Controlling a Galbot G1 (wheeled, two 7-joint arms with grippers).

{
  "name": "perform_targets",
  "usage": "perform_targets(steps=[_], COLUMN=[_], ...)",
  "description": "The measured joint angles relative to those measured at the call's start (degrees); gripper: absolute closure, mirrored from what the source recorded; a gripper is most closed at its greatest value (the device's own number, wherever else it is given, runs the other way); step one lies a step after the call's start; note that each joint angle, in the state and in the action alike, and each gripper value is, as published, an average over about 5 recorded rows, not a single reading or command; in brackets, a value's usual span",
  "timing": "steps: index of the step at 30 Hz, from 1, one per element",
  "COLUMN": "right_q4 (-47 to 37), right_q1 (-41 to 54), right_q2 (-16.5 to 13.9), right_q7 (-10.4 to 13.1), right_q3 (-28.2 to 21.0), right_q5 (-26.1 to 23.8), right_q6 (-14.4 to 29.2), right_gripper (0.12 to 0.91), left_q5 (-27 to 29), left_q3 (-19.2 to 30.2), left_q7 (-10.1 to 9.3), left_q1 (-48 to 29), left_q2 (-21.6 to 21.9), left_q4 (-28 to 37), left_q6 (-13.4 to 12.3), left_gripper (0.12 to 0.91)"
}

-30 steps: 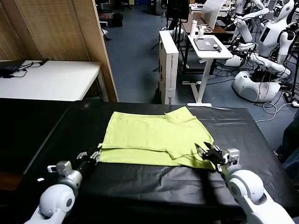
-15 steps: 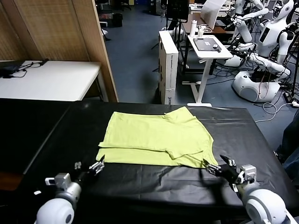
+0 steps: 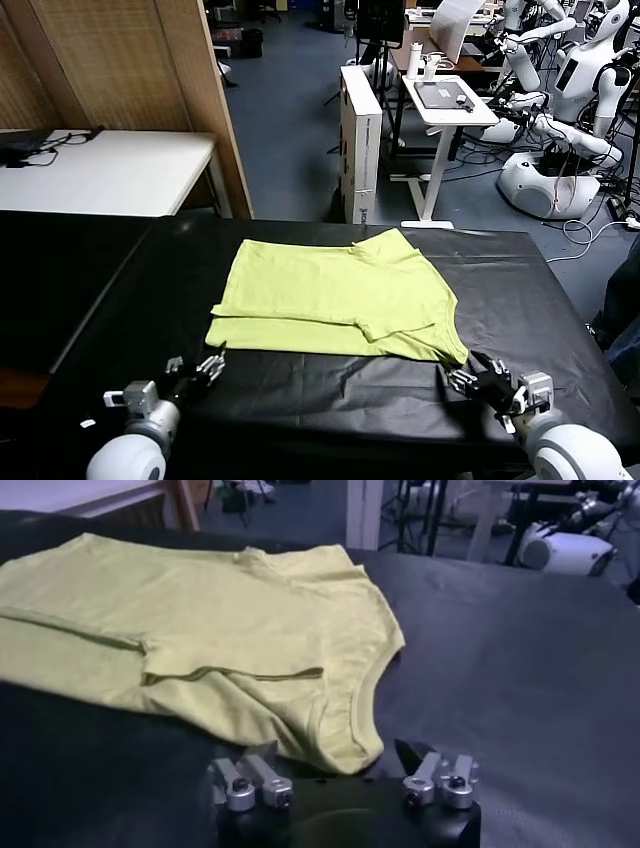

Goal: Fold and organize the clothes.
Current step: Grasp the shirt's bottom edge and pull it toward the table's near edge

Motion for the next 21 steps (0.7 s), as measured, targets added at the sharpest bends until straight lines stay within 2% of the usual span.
perform_targets(steps=[4,12,17,21], right_q4=[1.1,5.5,8.7,10.6], right_q1=[-0.9,-3.1,-5.1,-6.5], right_q2=[-0.4,-1.4,-2.2,-2.4], right_q7=[1.4,4.5,5.1,5.7], right_q3=[0.8,2.3,3.0,3.0], right_q5=[2.8,9.5,11.0,11.4], right_q6=[-1.6,-8.5,-12.1,-12.7], right_gripper=[0.886,0.886,0.886,0.886], left_q5=[-0.1,-0.8,-0.7,-0.7], left_q3=[-0.7,-4.7,-7.8,-10.4], left_q7=[-0.31,-0.46,-0.10,0.69], left_q1=[1.1,7.4,13.3,17.2], left_q2=[1.1,4.4,5.1,5.6], left_q4=[-0.9,-5.0,-7.8,-9.1], left_q6=[0.0,-0.2,-0.6,-1.0], left_gripper=[0.885,0.885,0.885,0.885])
